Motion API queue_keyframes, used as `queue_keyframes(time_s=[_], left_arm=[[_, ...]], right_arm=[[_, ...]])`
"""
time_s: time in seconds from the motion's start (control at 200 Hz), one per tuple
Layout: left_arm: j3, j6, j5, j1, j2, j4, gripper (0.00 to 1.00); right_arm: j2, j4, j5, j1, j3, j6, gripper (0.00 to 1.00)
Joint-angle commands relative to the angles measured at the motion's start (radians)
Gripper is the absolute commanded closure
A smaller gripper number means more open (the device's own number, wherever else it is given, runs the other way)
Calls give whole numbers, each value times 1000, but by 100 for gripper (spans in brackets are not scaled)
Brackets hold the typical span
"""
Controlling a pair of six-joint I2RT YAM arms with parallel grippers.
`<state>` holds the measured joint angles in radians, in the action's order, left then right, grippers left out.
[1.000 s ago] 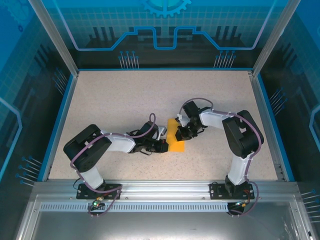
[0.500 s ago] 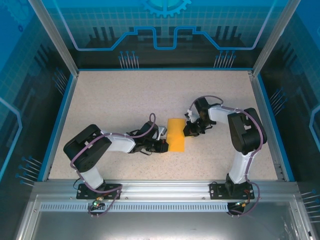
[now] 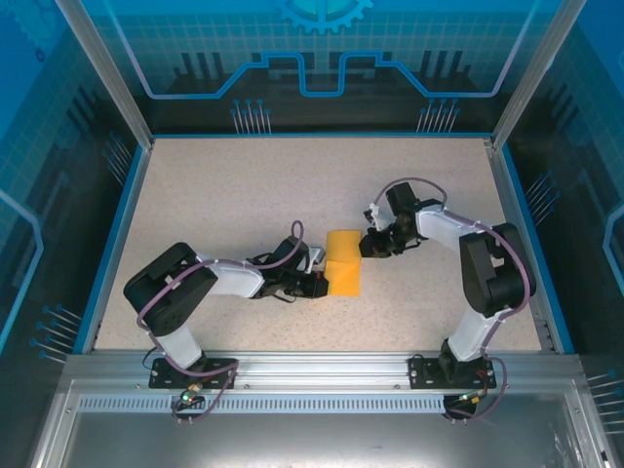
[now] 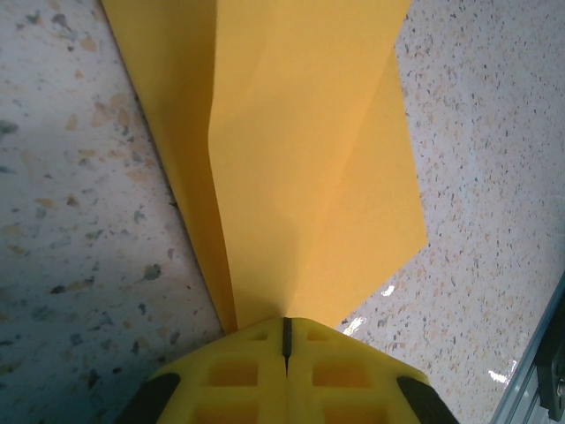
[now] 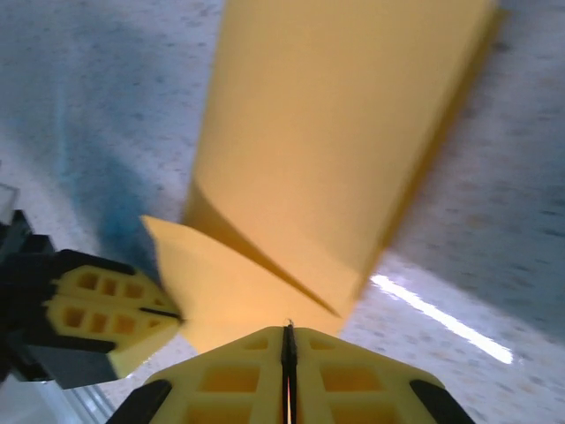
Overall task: Fold a paper plane with a square sheet of paper (fold left side to right side)
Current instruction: Fold the triangle a second time at the center of the table.
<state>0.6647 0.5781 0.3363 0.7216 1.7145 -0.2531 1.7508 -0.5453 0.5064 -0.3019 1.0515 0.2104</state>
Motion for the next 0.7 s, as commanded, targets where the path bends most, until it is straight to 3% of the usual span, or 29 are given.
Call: queue_keyframes(time_s=[0.0,0.285,0.695], left_arm=[[-26,-6,-52,-12,19,127,100],[5,-11,-38,-11,18,142,100],[192,-82,47,-7,41,254,100]], right_arm=[[34,35,61,-66,-28,41,90],[169,-3,8,-85,33,32,90],[191,-30,-58,-86,24,35,90]])
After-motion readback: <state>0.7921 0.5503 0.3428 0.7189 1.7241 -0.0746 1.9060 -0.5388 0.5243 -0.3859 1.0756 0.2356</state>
